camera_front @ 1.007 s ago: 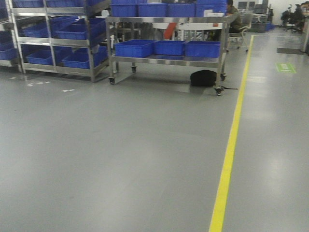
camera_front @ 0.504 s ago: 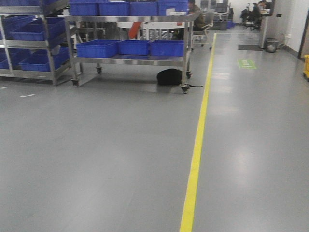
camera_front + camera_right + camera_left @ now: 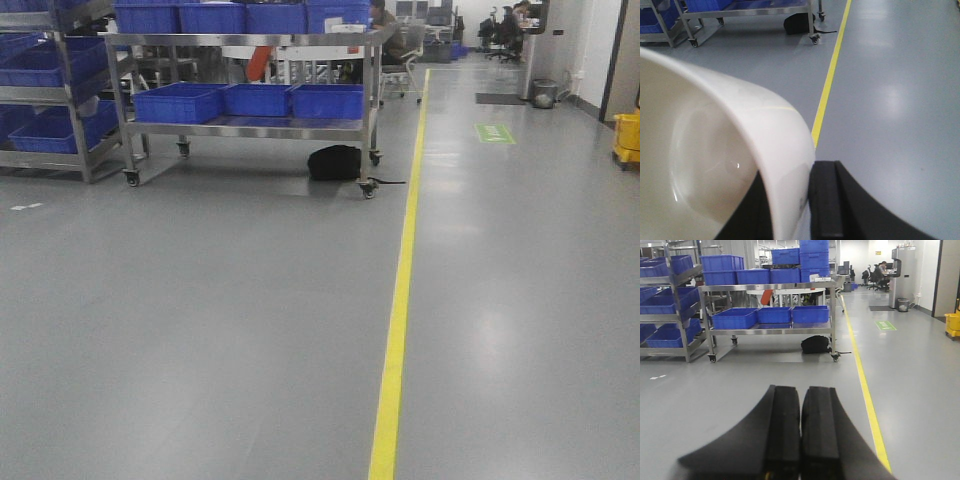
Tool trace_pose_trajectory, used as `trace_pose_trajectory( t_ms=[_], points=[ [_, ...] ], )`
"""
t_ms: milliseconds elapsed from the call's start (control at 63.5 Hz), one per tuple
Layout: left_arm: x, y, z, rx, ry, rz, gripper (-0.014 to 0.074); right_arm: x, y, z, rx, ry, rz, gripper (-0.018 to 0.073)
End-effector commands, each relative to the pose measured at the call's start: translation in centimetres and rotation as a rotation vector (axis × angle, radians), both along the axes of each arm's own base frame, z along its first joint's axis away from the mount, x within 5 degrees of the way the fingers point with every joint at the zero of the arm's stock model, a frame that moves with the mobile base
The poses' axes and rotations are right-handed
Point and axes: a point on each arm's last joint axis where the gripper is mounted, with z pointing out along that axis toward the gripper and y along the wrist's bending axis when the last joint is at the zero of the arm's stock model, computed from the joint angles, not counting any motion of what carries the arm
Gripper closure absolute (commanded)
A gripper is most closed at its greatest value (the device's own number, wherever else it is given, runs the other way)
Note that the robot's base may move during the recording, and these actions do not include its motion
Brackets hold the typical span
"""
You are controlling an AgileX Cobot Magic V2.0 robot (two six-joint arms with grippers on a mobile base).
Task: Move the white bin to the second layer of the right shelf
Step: 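Drive forward along the yellow floor line carrying the bin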
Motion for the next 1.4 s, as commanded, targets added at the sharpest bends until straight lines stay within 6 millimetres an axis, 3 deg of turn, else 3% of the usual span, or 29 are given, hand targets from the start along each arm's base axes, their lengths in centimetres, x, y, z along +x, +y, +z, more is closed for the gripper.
trace_pose_trajectory(
  t_ms=[0, 1385],
  points=[
    [-0.02, 0.07, -0.27, -0.023, -0.064, 0.005, 0.0512, 0.20, 0.00, 1.80, -0.001, -0.125, 0.000, 0.0503],
    [-0.02, 0.07, -0.27, -0.023, -0.064, 0.005, 0.0512, 0.20, 0.00, 1.80, -0.001, -0.125, 0.000, 0.0503]
  ],
)
